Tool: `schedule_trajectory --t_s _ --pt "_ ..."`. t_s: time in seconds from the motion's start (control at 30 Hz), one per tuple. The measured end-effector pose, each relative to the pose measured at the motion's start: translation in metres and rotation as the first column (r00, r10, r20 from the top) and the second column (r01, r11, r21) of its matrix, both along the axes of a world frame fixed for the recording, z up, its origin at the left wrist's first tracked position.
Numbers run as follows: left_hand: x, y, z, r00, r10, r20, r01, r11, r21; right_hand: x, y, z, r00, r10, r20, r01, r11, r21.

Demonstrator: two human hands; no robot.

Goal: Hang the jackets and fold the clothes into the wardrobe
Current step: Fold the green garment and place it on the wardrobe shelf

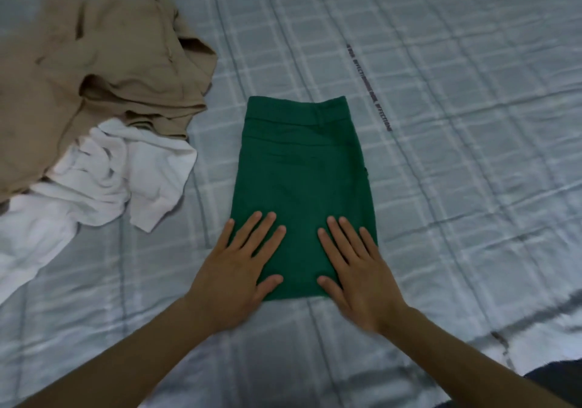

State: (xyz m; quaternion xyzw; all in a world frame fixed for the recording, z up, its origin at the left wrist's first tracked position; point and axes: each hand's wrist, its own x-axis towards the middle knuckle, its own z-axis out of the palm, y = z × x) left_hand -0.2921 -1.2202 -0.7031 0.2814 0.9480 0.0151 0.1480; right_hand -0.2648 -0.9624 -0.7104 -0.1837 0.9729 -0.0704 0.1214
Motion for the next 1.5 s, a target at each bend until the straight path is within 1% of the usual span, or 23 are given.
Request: schedule_trajectory --t_s 0.07,0.17,0.23,0.37,0.43,0.5,0.63,0.77,0.83,0.9,1.0,1.07,1.13,1.2,1.27,1.33,1.4,1.5 --pt "-0.001 0.0 0.005 1.0 -0.003 0.007 0.003 1.0 0.003 0.0 0.003 0.0 1.0 0.012 -0.006 -0.012 1.0 -0.008" --pt "0.003 -0.001 0.015 0.996 -0.093 0.015 0.093 0.995 -0.022 0.004 0.009 0.007 0.997 0.072 0.029 -0.07 0.996 -0.054" --pt "0.009 -0.007 0.016 0.992 -0.123 0.005 0.123 0.992 0.002 0.012 0.012 0.012 0.998 0.067 0.012 -0.065 0.993 -0.098" --pt "0.008 -0.007 0.013 0.996 -0.067 -0.062 0.072 0.994 0.084 0.012 0.012 0.011 0.993 -0.009 -0.12 -0.01 0.987 -0.162" --pt "0.003 -0.003 0.016 0.994 -0.019 -0.103 0.04 0.979 0.2 0.004 0.01 0.011 0.982 -0.072 -0.174 0.033 0.976 -0.214" --pt "-0.008 -0.004 0.028 0.988 0.052 -0.143 -0.003 0.945 0.328 -0.01 0.009 0.024 0.969 -0.14 -0.205 0.07 0.947 -0.313" --pt "-0.045 -0.01 0.063 0.964 0.178 -0.199 -0.082 0.907 0.414 -0.051 0.013 0.061 0.943 -0.261 -0.206 0.14 0.874 -0.466" --pt "-0.099 -0.008 0.089 0.941 0.257 -0.218 -0.146 0.894 0.424 -0.113 0.015 0.085 0.919 -0.35 -0.184 0.193 0.803 -0.564" --pt "-0.132 -0.004 0.095 0.932 0.274 -0.239 -0.149 0.887 0.438 -0.147 0.016 0.093 0.909 -0.389 -0.146 0.23 0.764 -0.603" --pt "-0.166 0.0 0.093 0.92 0.295 -0.259 -0.157 0.881 0.446 -0.18 0.018 0.095 0.899 -0.432 -0.075 0.299 0.73 -0.615" --pt "-0.214 0.009 0.075 0.877 0.38 -0.294 -0.235 0.873 0.428 -0.224 0.021 0.082 0.877 -0.479 0.039 0.416 0.715 -0.561" --pt "-0.233 0.017 0.062 0.847 0.415 -0.332 -0.271 0.875 0.402 -0.242 0.021 0.07 0.854 -0.52 0.027 0.466 0.739 -0.486" --pt "-0.235 0.029 0.052 0.851 0.379 -0.363 -0.222 0.887 0.405 -0.246 0.016 0.064 0.881 -0.47 -0.051 0.397 0.793 -0.461" --pt "-0.224 0.043 0.044 0.892 0.297 -0.341 -0.141 0.899 0.414 -0.238 0.004 0.059 0.94 -0.321 -0.111 0.246 0.869 -0.428" --pt "-0.209 0.053 0.034 0.943 0.211 -0.256 -0.121 0.937 0.327 -0.225 -0.007 0.047 0.98 -0.147 -0.137 0.099 0.946 -0.309" --pt "-0.202 0.053 0.021 0.974 0.151 -0.168 -0.119 0.975 0.188 -0.217 -0.011 0.029 0.996 -0.028 -0.085 0.013 0.986 -0.165" --pt "-0.207 0.049 0.008 0.986 0.107 -0.13 -0.09 0.988 0.126 -0.219 -0.01 0.011 0.998 0.001 -0.057 -0.005 0.996 -0.085" --pt "-0.22 0.047 -0.002 0.992 0.079 -0.095 -0.069 0.992 0.104 -0.231 -0.01 0.001 0.999 -0.008 -0.048 0.005 0.998 -0.056"
